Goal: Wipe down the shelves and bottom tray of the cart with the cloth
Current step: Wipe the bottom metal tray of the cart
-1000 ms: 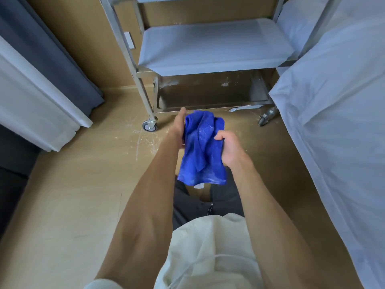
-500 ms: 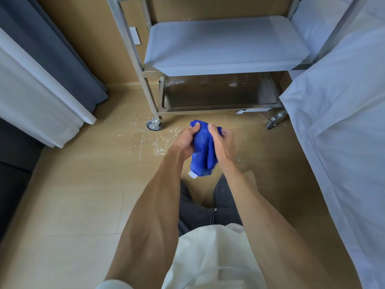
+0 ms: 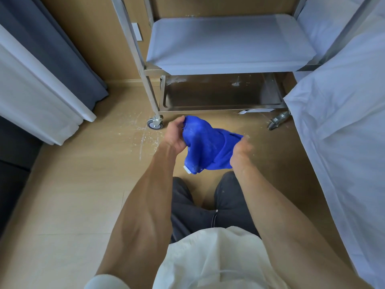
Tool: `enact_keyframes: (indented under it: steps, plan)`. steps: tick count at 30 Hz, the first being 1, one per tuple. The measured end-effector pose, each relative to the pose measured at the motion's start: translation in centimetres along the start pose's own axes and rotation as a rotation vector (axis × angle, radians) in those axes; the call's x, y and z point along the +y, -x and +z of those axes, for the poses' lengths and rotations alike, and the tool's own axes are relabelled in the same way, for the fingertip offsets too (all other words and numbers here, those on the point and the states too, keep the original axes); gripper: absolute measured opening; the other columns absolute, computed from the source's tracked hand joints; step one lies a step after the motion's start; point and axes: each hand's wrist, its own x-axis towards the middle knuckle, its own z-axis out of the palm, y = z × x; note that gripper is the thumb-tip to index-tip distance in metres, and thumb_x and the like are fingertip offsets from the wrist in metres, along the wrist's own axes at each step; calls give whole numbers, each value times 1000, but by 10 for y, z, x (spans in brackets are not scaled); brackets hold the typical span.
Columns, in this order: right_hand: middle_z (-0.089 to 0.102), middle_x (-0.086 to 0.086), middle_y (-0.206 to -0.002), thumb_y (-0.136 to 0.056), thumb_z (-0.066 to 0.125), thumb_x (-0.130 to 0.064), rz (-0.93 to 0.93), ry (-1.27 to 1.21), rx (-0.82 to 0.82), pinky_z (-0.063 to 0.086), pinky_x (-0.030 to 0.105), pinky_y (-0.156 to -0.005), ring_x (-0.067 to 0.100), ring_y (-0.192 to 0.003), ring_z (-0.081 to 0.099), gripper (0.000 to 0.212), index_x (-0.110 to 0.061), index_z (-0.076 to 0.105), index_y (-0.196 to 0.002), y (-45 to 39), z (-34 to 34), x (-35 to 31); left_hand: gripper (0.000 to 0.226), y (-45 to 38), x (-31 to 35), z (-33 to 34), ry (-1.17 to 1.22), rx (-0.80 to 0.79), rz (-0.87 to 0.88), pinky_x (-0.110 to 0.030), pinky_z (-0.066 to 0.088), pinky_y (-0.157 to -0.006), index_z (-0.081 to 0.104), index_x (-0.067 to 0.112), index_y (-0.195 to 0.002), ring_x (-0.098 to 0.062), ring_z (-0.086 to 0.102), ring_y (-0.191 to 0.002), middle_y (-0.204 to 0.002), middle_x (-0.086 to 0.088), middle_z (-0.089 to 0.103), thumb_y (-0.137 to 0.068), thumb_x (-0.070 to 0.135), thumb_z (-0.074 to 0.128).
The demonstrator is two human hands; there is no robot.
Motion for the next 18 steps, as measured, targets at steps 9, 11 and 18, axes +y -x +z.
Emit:
enact_keyframes:
  steps: [9,11,18]
  plan:
    - [58,8,-136,-93,50,-10,-103,455,94,50,34,-90,31,-122,58,48,-9,49,-140,-9,-22,13,25,4,9,-1,112,-4,3,-34,57,-69,61,2,-99,-23,71,-74,-80,-12,73,-103,21,45]
    - [52,-3,-144,-83,46,-2,-285,365,-89,43,36,-106,20,-132,50,64,-22,47,-145,-1,-11,18,27,7,14,8,95,-83,-10,-31,58,-64,60,0,-100,-23,72,-71,-79,-14,71,-104,22,44]
    - [69,-4,-104,-87,62,-13,-535,489,-792,47,17,-78,1,-84,57,22,-26,71,-103,19,32,0,33,10,38,35,146,-68,-19,-30,57,-59,59,1,-90,-24,69,-61,-69,-13,67,-105,23,40]
